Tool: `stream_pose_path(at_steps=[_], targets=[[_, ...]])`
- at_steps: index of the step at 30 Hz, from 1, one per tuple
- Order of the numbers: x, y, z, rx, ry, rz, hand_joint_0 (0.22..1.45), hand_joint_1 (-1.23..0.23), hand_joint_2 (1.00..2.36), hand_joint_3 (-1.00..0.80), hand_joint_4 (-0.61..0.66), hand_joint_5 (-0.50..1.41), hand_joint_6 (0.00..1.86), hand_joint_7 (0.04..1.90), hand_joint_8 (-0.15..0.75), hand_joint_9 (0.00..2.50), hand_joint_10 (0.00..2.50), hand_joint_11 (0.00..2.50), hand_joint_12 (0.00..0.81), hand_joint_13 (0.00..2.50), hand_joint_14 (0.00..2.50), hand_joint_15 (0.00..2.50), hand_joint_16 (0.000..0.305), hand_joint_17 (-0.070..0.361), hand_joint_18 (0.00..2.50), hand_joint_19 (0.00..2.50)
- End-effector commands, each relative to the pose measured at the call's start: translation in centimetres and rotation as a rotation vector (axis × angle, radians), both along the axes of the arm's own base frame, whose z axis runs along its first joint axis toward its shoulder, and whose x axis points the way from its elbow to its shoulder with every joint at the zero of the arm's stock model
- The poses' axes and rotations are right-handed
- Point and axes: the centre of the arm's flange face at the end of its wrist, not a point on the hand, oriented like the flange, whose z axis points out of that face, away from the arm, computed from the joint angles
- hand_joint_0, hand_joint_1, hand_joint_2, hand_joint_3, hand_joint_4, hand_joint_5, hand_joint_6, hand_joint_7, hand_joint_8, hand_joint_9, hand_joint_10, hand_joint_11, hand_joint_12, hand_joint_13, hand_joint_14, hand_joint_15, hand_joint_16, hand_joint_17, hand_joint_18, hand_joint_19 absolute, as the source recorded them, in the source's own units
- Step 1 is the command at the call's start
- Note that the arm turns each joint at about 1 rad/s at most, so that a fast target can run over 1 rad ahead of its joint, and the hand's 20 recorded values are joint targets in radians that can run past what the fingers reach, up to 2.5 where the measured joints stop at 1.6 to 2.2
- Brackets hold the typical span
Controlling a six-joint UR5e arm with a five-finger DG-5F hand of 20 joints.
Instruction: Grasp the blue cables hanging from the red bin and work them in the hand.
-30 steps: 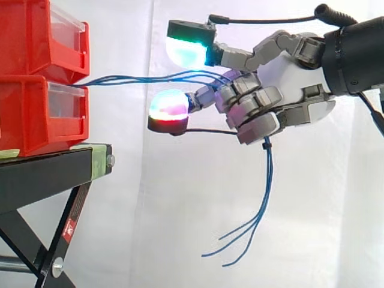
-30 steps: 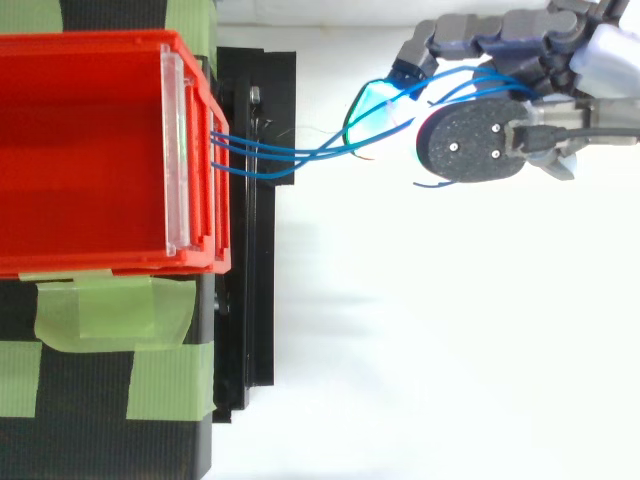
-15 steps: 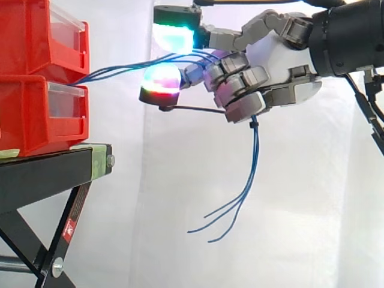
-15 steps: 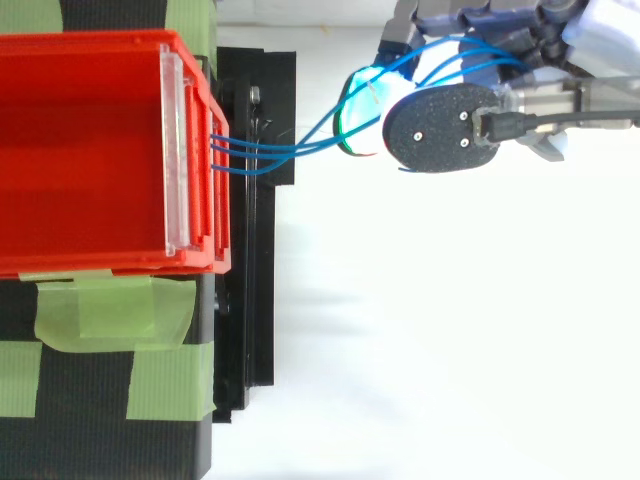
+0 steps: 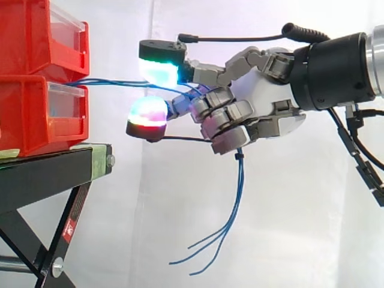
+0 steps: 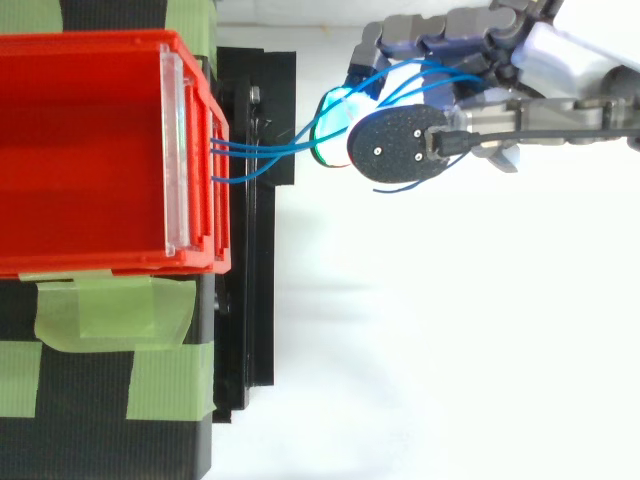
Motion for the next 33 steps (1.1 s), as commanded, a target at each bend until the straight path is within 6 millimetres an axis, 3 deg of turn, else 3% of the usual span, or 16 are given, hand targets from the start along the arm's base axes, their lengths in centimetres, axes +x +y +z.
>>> stream_pose_path(at_steps=[1,24,33], targets=[[0.3,-0.2,1.0,-0.001,0.015,-0.003,0.88,-0.64,1.01,-0.87,0.29,0.49,0.00,1.41,0.368,0.83,2.50,2.24,0.405,1.04,2.50,1.44,0.049,0.109,1.49,1.43],[1.5,-1.3,4.1,-0.043,0.015,-0.011,0.88,-0.66,1.00,-0.98,0.25,0.55,0.00,1.45,0.339,0.95,2.50,2.29,0.396,1.10,2.50,1.46,0.047,0.105,1.57,1.46],[1.5,-1.3,4.0,-0.051,0.021,-0.010,0.90,-0.68,1.01,-0.67,0.24,0.57,0.01,1.42,0.340,1.02,2.50,2.38,0.391,1.14,2.50,1.49,0.047,0.106,1.61,1.47]])
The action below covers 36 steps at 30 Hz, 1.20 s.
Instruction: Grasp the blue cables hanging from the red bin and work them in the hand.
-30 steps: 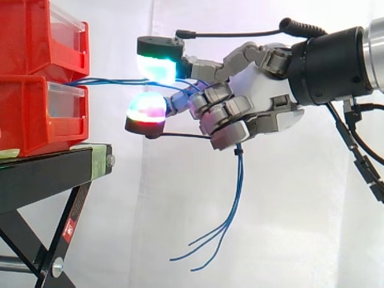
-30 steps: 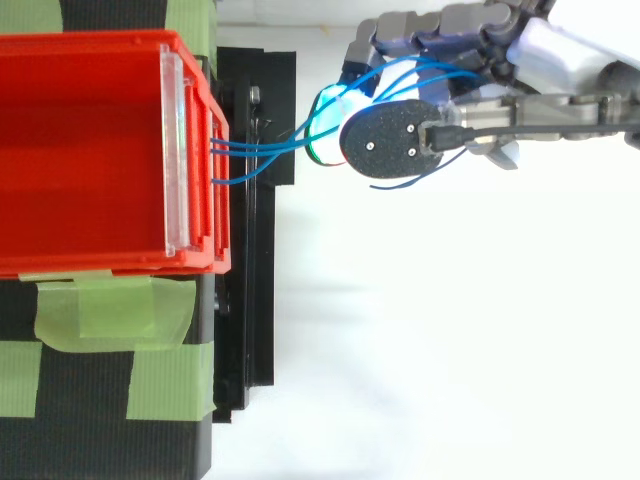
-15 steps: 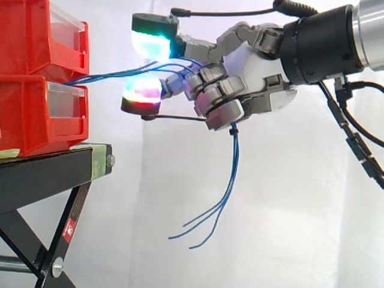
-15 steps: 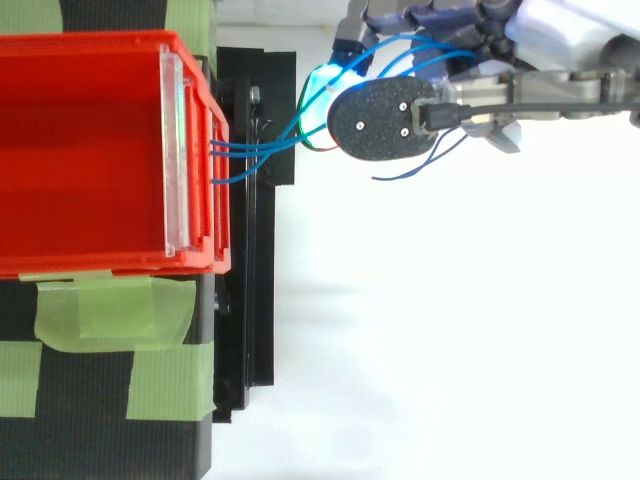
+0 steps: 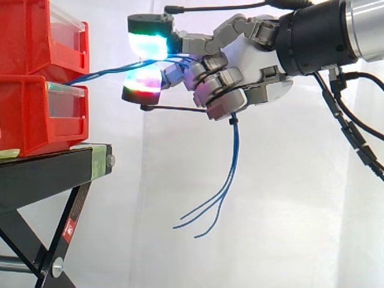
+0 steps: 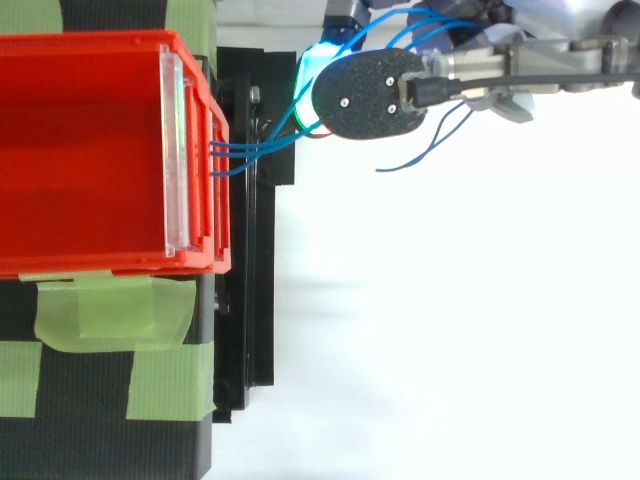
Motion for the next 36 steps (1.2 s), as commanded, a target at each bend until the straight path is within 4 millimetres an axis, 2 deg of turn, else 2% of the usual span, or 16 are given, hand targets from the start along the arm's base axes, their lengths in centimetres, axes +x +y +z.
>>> stream_pose_path(at_steps=[1,13,16,25,27,29,36], targets=[[-0.04,-0.02,-0.06,-0.002,0.004,0.000,0.90,-0.68,1.02,-0.62,0.24,0.57,0.01,1.41,0.347,1.02,2.50,2.37,0.399,1.14,2.50,1.49,0.049,0.110,1.61,1.46],[-0.06,-0.31,0.00,0.000,0.004,-0.005,0.93,-0.66,1.02,-0.43,0.30,0.48,0.01,1.34,0.370,0.88,2.50,2.35,0.418,1.06,2.50,1.51,0.049,0.111,1.51,1.42],[-0.09,-0.37,-0.07,0.001,0.005,-0.002,0.93,-0.65,1.02,-0.39,0.31,0.36,0.01,1.28,0.374,0.83,2.50,2.33,0.428,1.05,2.50,1.49,0.050,0.112,1.48,1.40],[-0.07,-0.54,0.07,0.004,0.003,0.007,0.94,-0.64,1.02,-0.51,0.32,0.31,0.01,1.25,0.381,0.75,2.50,2.27,0.433,0.99,2.50,1.46,0.050,0.113,1.43,1.38],[-0.04,-0.64,0.12,0.005,0.004,0.013,0.96,-0.64,1.02,-0.46,0.33,0.30,0.01,1.25,0.377,0.72,2.50,2.27,0.440,0.99,2.50,1.47,0.051,0.114,1.42,1.39],[-0.06,-0.62,0.09,0.005,0.007,0.016,0.99,-0.65,1.02,-0.33,0.32,0.30,0.01,1.24,0.385,0.68,2.50,2.22,0.440,0.96,2.50,1.46,0.051,0.114,1.40,1.37],[-0.26,-0.73,0.09,0.012,0.028,0.025,1.05,-0.62,1.02,-0.06,0.31,0.32,0.01,1.25,0.377,0.66,2.50,2.19,0.437,0.95,2.50,1.41,0.050,0.112,1.30,1.20]])
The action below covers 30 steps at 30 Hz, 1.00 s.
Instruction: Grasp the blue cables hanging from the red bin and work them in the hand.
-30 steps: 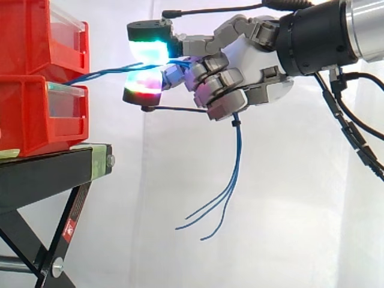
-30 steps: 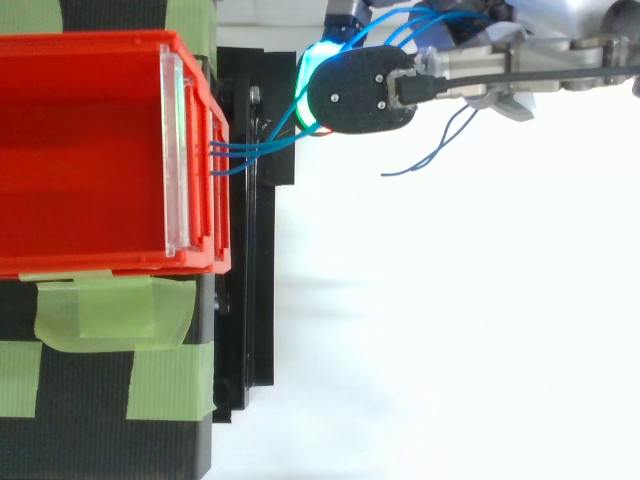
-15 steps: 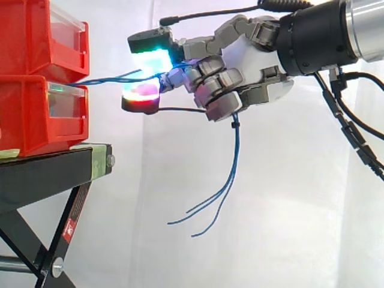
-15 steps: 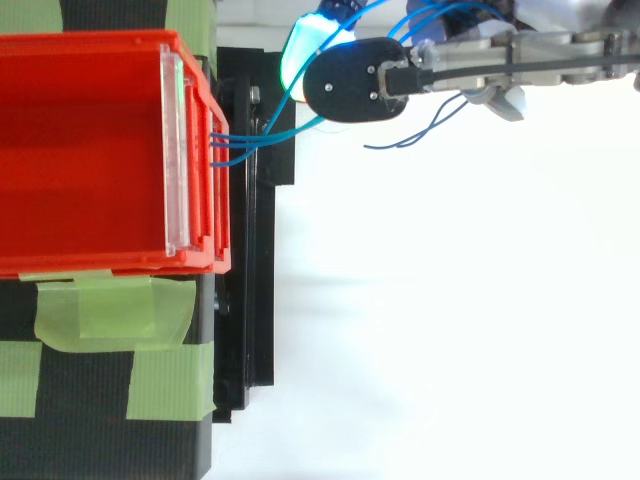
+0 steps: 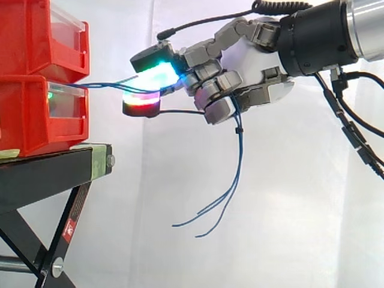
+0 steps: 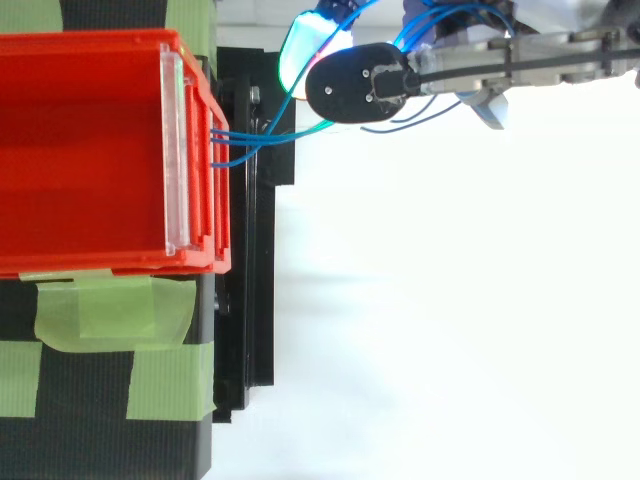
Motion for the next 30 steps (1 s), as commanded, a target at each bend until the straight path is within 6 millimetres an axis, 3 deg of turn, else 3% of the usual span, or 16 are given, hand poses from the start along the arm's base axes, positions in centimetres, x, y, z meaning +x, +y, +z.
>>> stream_pose_path(at_steps=[1,5,10,12,17,21,22,24,25,26,30], targets=[[0.0,0.0,0.0,0.006,0.002,0.002,1.05,-0.62,1.02,-0.01,0.31,0.32,0.01,1.25,0.384,0.66,2.50,2.18,0.435,0.94,2.50,1.40,0.050,0.112,1.29,1.17],[0.1,-0.1,1.6,0.011,0.024,0.005,1.07,-0.60,1.02,0.15,0.31,0.33,0.01,1.24,0.381,0.64,2.50,2.17,0.436,0.93,2.50,1.41,0.052,0.117,1.24,1.05],[-0.5,-0.1,1.7,0.025,0.081,0.029,1.07,-0.61,1.03,0.29,0.33,0.33,0.01,1.24,0.391,0.63,2.50,2.14,0.451,0.94,2.50,1.37,0.056,0.126,1.25,0.95],[-0.9,0.1,2.1,0.033,0.092,0.051,1.04,-0.60,1.11,0.29,0.32,0.33,0.01,1.24,0.395,0.62,2.50,2.13,0.458,0.93,2.50,1.37,0.058,0.129,1.24,0.93],[-1.6,0.3,3.7,0.025,0.092,0.081,0.94,-0.61,1.54,0.29,0.32,0.35,0.00,1.33,0.412,0.57,2.50,2.17,0.469,0.90,2.50,1.36,0.060,0.134,1.17,0.77],[-2.0,0.2,4.5,0.012,0.087,0.082,0.89,-0.64,1.67,0.29,0.33,0.28,0.13,1.29,0.426,0.47,2.50,2.13,0.482,0.83,2.50,1.35,0.060,0.136,1.11,0.70],[-2.0,0.2,4.5,0.013,0.088,0.083,0.88,-0.69,1.67,0.26,0.33,0.26,0.16,1.27,0.429,0.42,2.50,2.12,0.488,0.79,2.50,1.35,0.063,0.141,1.09,0.66],[-2.0,0.1,4.5,0.015,0.089,0.083,0.96,-0.74,1.43,0.34,0.32,0.24,0.16,1.27,0.435,0.35,2.50,2.12,0.490,0.74,2.50,1.35,0.059,0.133,1.04,0.73],[-2.0,0.1,4.5,0.015,0.089,0.083,1.01,-0.76,1.31,0.37,0.31,0.22,0.15,1.28,0.428,0.33,2.50,2.15,0.483,0.70,2.50,1.36,0.057,0.129,1.01,0.76],[-2.0,0.2,4.5,0.015,0.089,0.085,1.12,-0.78,1.07,0.48,0.28,0.21,0.13,1.29,0.420,0.29,2.50,2.18,0.475,0.63,2.50,1.38,0.052,0.117,0.95,0.82],[-2.0,0.1,4.5,0.016,0.088,0.083,1.23,-0.78,1.00,0.52,0.22,0.20,0.14,1.29,0.398,0.22,2.50,2.17,0.454,0.53,2.50,1.38,0.046,0.103,0.80,0.84]])
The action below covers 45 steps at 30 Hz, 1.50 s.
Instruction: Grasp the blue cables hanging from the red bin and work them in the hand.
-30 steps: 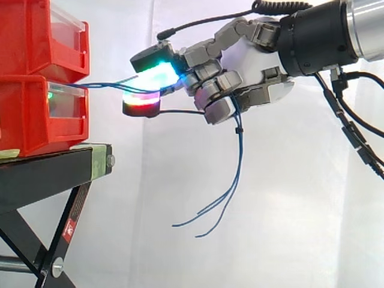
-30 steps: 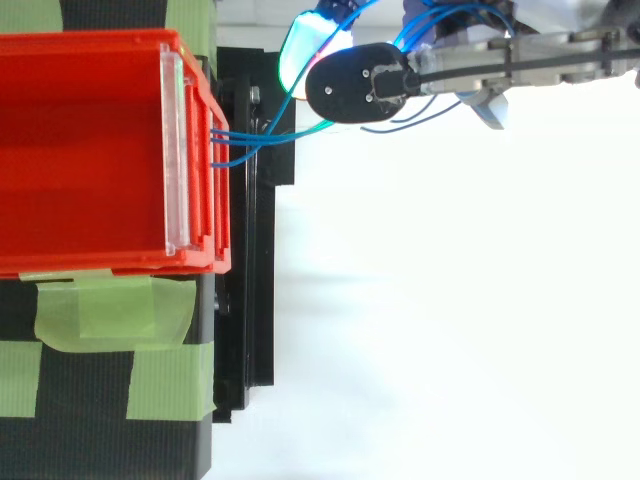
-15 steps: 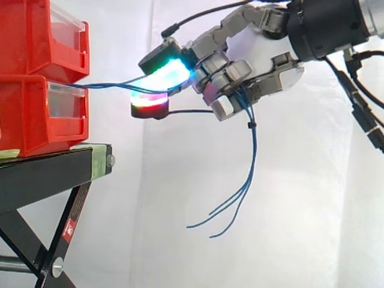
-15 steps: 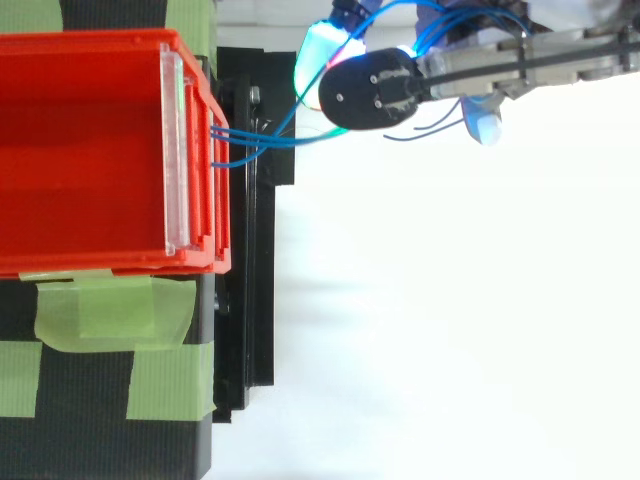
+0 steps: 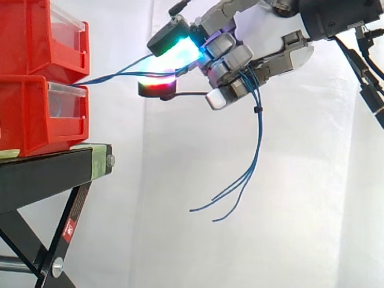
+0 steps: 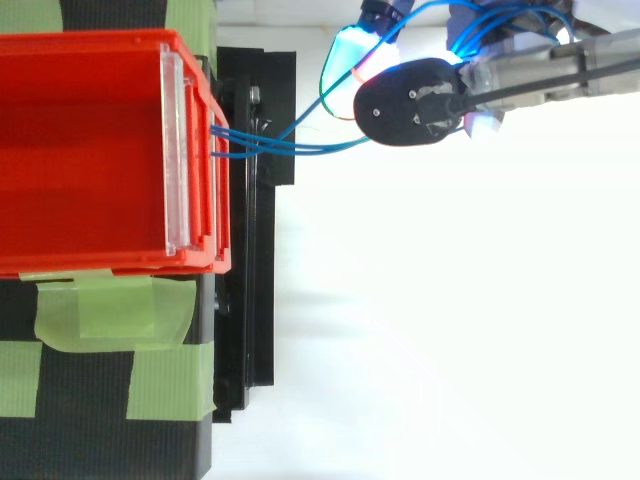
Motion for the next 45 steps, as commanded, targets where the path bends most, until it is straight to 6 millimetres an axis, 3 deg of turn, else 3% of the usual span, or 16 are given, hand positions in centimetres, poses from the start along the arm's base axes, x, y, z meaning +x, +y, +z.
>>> stream_pose_path(at_steps=[1,9,12,14,18,26,40,45], targets=[[0.0,0.0,0.0,0.001,0.000,0.000,1.29,-0.77,1.00,0.55,0.19,0.21,0.17,1.28,0.386,0.21,2.50,2.14,0.453,0.50,2.50,1.37,0.045,0.101,0.69,0.73],[-0.2,-0.2,0.2,0.014,-0.001,-0.007,1.40,-0.75,1.00,0.58,0.07,0.30,0.27,1.28,0.337,0.23,2.50,2.02,0.404,0.42,2.50,1.32,0.041,0.093,0.51,0.71],[-0.2,-0.3,0.2,0.013,-0.001,-0.008,1.42,-0.75,1.00,0.55,0.04,0.35,0.29,1.29,0.304,0.24,2.50,2.00,0.359,0.43,2.50,1.27,0.034,0.075,0.58,0.96],[-0.2,-0.2,0.2,0.014,-0.002,-0.009,1.44,-0.75,1.01,0.57,0.02,0.38,0.49,1.27,0.271,0.31,2.50,1.99,0.316,0.48,2.50,1.27,0.025,0.056,0.68,1.16],[-0.3,-0.3,0.3,0.022,-0.006,-0.012,1.45,-0.74,1.01,0.57,0.02,0.42,0.56,1.25,0.241,0.41,2.50,1.95,0.275,0.55,2.50,1.27,0.018,0.041,0.78,1.28],[-0.7,0.1,1.2,0.041,-0.019,-0.013,1.43,-0.74,1.02,0.38,0.10,0.38,0.56,1.24,0.239,0.42,2.50,1.98,0.267,0.60,2.50,1.26,0.015,0.035,0.90,1.44],[-1.2,0.5,2.3,0.169,-0.034,-0.045,1.42,-0.74,1.02,0.40,0.11,0.38,0.57,1.24,0.247,0.42,2.50,1.99,0.276,0.59,2.50,1.31,0.018,0.040,0.89,1.47],[-1.3,0.6,2.4,0.183,-0.031,-0.041,1.40,-0.78,1.01,0.37,0.08,0.31,0.61,1.21,0.244,0.27,2.50,1.99,0.281,0.46,2.50,1.30,0.019,0.042,0.82,1.58]])
